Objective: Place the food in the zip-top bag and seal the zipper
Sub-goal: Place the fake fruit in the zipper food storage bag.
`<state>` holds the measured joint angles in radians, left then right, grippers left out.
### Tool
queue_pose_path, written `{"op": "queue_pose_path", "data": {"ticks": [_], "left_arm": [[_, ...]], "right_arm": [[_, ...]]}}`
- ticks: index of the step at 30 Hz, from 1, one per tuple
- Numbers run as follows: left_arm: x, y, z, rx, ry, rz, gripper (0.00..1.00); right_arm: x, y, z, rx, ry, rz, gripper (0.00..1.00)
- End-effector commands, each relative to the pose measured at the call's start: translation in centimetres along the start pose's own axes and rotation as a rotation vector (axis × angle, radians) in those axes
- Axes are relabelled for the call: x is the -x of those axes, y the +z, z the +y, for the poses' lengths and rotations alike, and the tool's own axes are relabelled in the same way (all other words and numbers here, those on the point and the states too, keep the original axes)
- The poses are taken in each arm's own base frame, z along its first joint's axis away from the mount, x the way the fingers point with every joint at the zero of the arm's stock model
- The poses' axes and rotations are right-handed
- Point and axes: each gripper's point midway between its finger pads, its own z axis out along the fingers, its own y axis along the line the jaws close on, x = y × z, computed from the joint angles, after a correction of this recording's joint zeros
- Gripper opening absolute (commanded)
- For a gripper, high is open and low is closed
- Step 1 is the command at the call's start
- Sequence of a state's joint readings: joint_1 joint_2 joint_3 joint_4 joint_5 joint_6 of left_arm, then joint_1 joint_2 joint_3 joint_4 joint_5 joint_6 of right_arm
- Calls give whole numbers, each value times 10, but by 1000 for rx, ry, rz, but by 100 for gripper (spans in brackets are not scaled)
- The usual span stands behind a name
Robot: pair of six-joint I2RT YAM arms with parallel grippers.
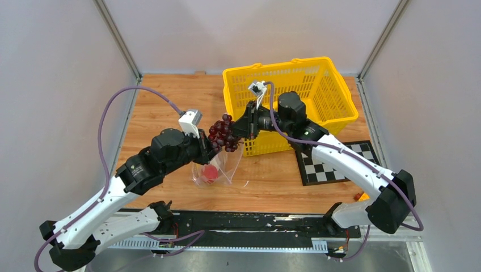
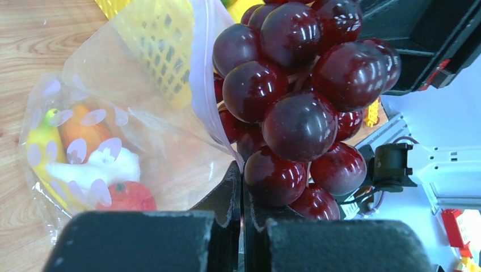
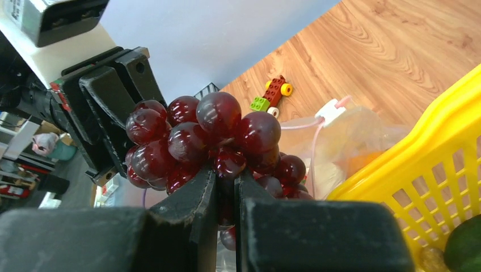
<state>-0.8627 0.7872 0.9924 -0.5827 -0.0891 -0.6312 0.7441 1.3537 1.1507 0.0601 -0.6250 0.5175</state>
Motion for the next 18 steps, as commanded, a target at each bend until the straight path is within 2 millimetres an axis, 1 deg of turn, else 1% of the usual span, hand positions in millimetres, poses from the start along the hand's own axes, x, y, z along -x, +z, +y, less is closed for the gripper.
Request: {"op": "queue_pose_path", "data": {"ticks": [1,8,9,10,11,12,13,15,16,18], "left_arm": [[14,-3,-5,-15,-19,-64,0],[18,-5,-3,-3,-25,-85,0],[18,-6,-2,2,-25,-87,0],[19,-7,-1,3,-26,-92,0],[20,-8,-1,3,-27,-96,0],[20,-8,-1,3,-30,-99,0],[20,-9,-1,2,-32,-98,0],[19,-9,-1,5,-31,-94,0],[18,-9,0,8,-30,-93,0],[19,-9,0,9,-30,-95,0]], "right_arm": [[17,-6,19,6,-138,2,0],[-5,-5,4,-96,-237,129,0],[-3,-6,-5,-167,-246,124,0],[3,-11,-25,-330,-251,94,0],[7,-18,-37,-449,-289,73,0],[7,-19,-38,-471,-364,75,0],[2,-18,-32,-443,-416,87,0],[-5,-12,-17,-344,-454,107,0],[-7,-11,-13,-317,-454,110,0],[-6,-12,-17,-343,-444,98,0]]}}
